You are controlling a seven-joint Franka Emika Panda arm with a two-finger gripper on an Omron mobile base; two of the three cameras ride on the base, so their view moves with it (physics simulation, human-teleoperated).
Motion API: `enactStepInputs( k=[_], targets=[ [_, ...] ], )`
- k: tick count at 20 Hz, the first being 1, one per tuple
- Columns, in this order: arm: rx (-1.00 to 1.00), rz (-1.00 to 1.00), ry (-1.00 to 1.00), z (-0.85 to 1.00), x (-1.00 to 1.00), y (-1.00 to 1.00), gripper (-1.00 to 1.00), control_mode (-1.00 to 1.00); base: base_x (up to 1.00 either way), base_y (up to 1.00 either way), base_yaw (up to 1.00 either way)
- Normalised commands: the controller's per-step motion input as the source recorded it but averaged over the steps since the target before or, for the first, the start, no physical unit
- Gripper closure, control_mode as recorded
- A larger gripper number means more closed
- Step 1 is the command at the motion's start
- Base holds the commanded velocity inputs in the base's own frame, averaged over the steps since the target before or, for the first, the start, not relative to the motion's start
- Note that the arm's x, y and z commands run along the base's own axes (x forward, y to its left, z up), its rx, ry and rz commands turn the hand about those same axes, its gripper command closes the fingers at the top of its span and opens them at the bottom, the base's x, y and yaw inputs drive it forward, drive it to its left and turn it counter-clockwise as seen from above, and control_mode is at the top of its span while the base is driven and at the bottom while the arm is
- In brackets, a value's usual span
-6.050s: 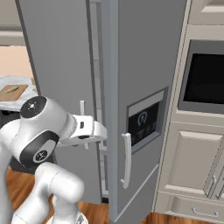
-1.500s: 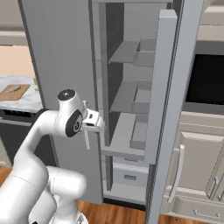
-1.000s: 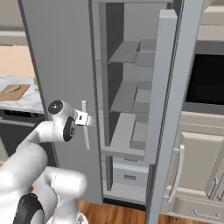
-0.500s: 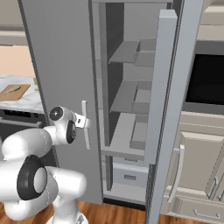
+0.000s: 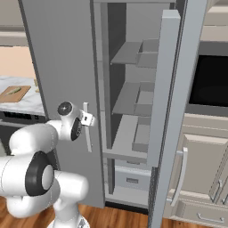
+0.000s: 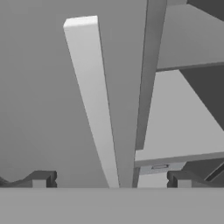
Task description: Retrieve a lemon from the fridge and place it on the cutting board with the fish.
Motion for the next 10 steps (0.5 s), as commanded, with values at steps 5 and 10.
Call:
enactStepInputs(
  k=[5, 10],
  targets=[
    [-0.01, 0.00, 0.00, 0.00, 0.60, 0.01, -1.00, -1.00, 0.00, 0.00, 0.00],
    [-0.01, 0.00, -0.06, -0.03, 0.41, 0.14, -1.00, -1.00, 0.00, 0.00, 0.00]
  ],
)
